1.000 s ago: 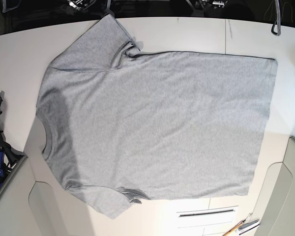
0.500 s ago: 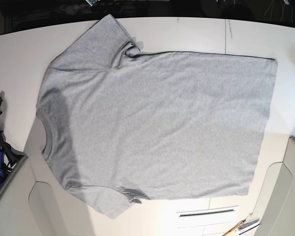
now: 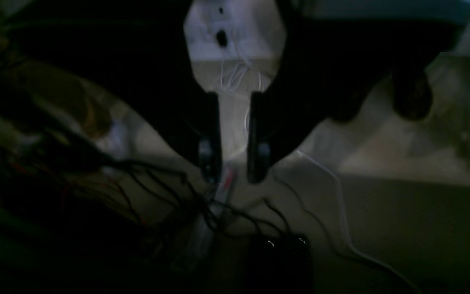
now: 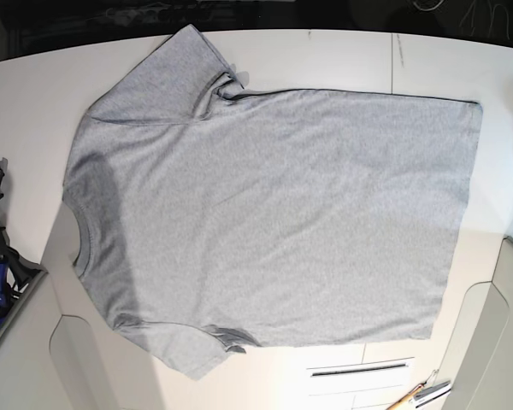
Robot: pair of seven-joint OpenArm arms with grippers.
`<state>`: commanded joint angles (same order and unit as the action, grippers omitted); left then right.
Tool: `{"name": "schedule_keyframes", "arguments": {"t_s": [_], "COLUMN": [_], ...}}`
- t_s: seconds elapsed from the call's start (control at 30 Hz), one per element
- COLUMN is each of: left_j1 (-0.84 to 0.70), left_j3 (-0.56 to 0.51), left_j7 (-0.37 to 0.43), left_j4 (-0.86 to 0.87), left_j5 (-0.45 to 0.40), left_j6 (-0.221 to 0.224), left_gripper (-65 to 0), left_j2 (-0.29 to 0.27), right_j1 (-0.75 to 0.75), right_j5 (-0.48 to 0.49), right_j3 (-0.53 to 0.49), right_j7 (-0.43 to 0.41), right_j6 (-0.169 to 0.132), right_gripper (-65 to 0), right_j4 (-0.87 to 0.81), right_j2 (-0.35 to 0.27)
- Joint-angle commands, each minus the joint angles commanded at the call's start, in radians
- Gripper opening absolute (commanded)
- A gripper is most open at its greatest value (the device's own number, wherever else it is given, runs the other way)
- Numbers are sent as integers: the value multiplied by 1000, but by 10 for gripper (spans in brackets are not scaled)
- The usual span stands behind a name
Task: Fold the T-shirt properly
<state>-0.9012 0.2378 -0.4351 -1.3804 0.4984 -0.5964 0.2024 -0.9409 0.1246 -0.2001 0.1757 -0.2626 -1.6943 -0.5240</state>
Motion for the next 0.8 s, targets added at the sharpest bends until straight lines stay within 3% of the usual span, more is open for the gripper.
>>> {"name": "schedule_keyframes", "arguments": {"t_s": [0.1,0.17,0.23,0.33,0.47,0.6,0.7,0.8], "left_j1": [-49,-77,-97,-111,-116,-116,-116,-115], "left_j3": [59,109,160,237,330,402,447,462], "left_j7": [-37,-61,-88,-135,-174,-175,-175,-175], "left_j4": [-106,-161,-207,-258,-311,-342,-372,-394], "left_j5": [20,58,98,170,268,354,381,397], "left_j6": [-6,-49,-88,-102,-102,-102,-102,-102], "left_gripper": [-467,-467,-467,-454,-329,-322,-321,-321], "left_j2": [0,0,0,1,1,21,38,53], "right_j1": [-30,-41,-40,-40,-37,3,39,74], "right_j5": [99,178,248,318,407,480,493,494], "right_j3": [85,130,168,237,359,486,549,573], "right_j7": [98,147,190,203,213,226,233,241], "right_j6": [-82,-128,-154,-153,-153,-151,-91,-73], "right_gripper": [-477,-477,-477,-477,-472,-364,-320,-286], "right_j4": [-120,-186,-237,-294,-354,-359,-356,-332], "right_j2": [0,0,1,1,5,29,37,43]}}
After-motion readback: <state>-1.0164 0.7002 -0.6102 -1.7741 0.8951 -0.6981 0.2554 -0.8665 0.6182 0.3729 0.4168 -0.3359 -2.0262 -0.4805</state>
